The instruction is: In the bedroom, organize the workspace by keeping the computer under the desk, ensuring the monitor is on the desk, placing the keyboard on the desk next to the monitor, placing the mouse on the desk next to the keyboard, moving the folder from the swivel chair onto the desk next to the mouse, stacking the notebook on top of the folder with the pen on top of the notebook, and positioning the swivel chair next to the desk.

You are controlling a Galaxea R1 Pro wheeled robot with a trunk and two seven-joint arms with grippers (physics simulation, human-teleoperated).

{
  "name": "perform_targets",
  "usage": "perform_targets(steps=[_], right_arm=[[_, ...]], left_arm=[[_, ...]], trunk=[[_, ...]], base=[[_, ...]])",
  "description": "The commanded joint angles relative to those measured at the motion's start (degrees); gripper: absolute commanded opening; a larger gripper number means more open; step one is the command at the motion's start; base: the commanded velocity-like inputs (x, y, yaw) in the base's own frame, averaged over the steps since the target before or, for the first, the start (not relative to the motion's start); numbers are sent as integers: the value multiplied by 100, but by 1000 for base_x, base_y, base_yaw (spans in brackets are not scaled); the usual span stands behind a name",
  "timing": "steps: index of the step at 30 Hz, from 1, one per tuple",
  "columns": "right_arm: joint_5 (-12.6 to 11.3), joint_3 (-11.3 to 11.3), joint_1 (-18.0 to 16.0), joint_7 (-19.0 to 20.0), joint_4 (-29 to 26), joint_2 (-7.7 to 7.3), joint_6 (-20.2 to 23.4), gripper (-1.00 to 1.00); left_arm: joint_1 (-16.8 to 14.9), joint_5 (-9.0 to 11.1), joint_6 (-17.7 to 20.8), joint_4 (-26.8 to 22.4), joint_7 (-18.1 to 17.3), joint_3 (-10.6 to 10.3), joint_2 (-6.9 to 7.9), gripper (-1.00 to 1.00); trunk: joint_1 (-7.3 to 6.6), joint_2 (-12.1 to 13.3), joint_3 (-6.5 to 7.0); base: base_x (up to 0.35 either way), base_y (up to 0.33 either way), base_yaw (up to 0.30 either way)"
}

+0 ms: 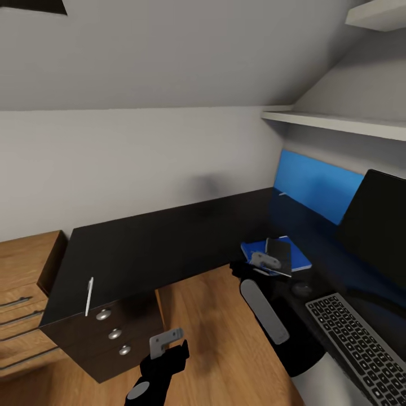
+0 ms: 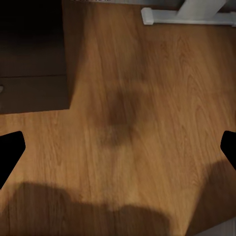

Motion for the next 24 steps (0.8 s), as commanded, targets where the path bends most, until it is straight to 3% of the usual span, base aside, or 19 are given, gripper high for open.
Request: perform_targets(steps=[1, 4, 12, 19, 24], right_arm=[[-16, 142, -6, -63, -15, 2, 45, 100], [-15, 327, -6, -79, -19, 10, 43, 100], [-8, 542, -6, -79, 203, 24, 32, 100], [15, 583, -6, -59, 419, 32, 18, 100], [203, 590, -6, -32, 513, 54, 1, 100]], left_arm=[[-8, 20, 25, -10, 40, -8, 4, 100], [-8, 21, 25, -8, 41, -5, 4, 100], [-8, 19, 25, -7, 43, -2, 4, 100], [-8, 16, 25, -6, 46, -2, 4, 100], [-8, 15, 25, -5, 46, 8, 10, 100]], trunk=[[0, -4, -7], [0, -4, -12], [0, -4, -38], [0, -4, -66], [0, -4, -91]], base=[[0, 0, 191], [0, 0, 218], [0, 0, 248], [0, 0, 252], [0, 0, 241]])
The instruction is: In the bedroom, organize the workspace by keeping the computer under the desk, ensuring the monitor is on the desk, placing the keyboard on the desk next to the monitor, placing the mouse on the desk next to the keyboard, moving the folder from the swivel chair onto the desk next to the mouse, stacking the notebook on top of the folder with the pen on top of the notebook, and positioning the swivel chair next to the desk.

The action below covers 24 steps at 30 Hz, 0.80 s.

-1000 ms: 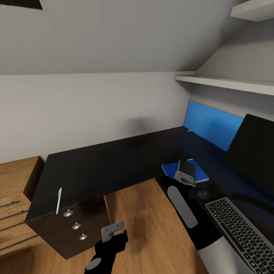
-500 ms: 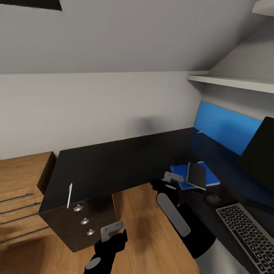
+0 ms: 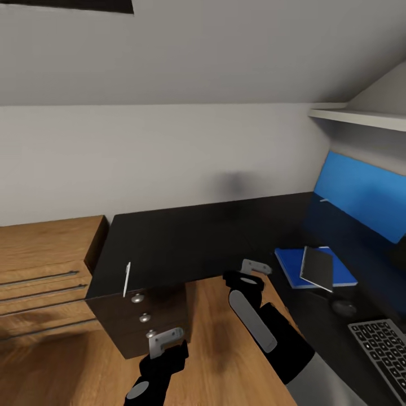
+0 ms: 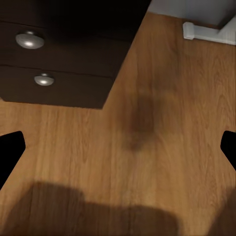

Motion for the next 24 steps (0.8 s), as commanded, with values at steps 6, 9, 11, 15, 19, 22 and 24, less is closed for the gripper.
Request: perform_targets(steps=[6, 9, 11, 15, 19, 22, 24], right_arm=[[322, 2, -5, -33, 410, 259, 44, 100], [529, 0, -5, -32, 549, 359, 42, 100], [673, -1, -5, -28, 622, 415, 2, 100], [756, 1, -5, -19, 662, 445, -88, 100], [777, -3, -5, -15, 678, 453, -118, 100], [782, -3, -5, -15, 677, 453, -121, 100], [785, 0, -5, -19, 675, 453, -122, 100]], left_arm=[[-8, 20, 25, -9, 36, 121, 3, 100], [-8, 20, 25, -8, 34, 140, 6, 100], [-8, 20, 25, -8, 33, 148, 7, 100], [-8, 22, 25, -8, 33, 155, 7, 100], [-8, 27, 25, -5, 32, 228, 6, 100], [-8, 28, 29, 4, 32, 276, 3, 100], [-8, 29, 31, 11, 32, 296, 4, 100]], trunk=[[0, -4, -41], [0, -4, -61], [0, -4, -74], [0, -4, -100], [0, -4, -126], [0, -4, -146], [0, -4, -160]], base=[[0, 0, 221], [0, 0, 208], [0, 0, 205], [0, 0, 198], [0, 0, 194], [0, 0, 193], [0, 0, 191]])
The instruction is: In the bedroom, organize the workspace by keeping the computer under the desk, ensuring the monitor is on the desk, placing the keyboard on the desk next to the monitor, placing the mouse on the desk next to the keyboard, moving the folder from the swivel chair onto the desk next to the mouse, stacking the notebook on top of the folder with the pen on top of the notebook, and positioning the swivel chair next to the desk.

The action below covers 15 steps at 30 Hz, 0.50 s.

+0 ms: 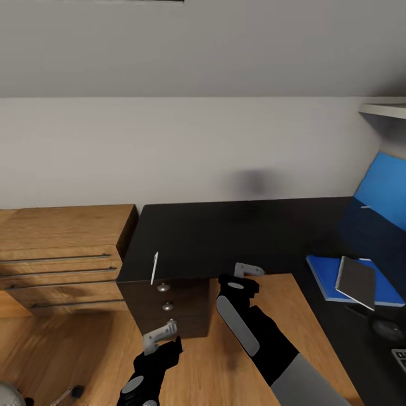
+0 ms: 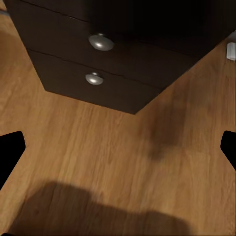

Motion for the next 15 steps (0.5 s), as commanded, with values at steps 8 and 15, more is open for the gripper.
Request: perform_targets(steps=[8, 15], right_arm=[[-20, 10, -5, -42, -8, -2, -9, 100], [-20, 12, -6, -41, -10, -2, -27, 100]], left_arm=[[-8, 21, 25, -6, 41, 9, 0, 100], [-8, 21, 23, -5, 41, 11, 0, 100]], trunk=[[0, -4, -60], [0, -4, -108]], base=[[0, 0, 190], [0, 0, 189]])
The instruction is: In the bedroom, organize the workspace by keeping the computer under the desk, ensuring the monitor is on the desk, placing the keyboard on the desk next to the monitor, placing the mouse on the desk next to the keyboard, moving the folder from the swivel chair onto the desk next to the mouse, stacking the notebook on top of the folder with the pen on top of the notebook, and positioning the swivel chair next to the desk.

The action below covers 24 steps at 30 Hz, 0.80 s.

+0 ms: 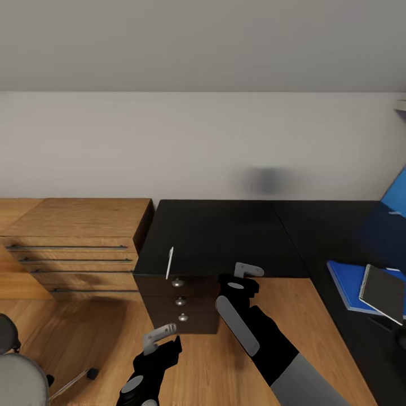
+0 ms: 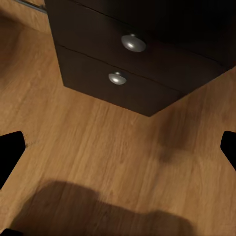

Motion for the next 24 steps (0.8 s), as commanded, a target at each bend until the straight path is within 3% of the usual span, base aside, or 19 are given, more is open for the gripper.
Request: perform_targets(steps=[1, 24], right_arm=[[-22, 7, -6, -38, -7, -2, 49, 100], [-5, 7, -6, -34, -8, -2, 46, 100]], left_arm=[[-8, 20, 26, -9, 41, -12, 5, 100], [-8, 20, 22, -9, 41, 66, 5, 100]], trunk=[[0, -4, -13], [0, -4, -169]], base=[[0, 0, 189], [0, 0, 189]])
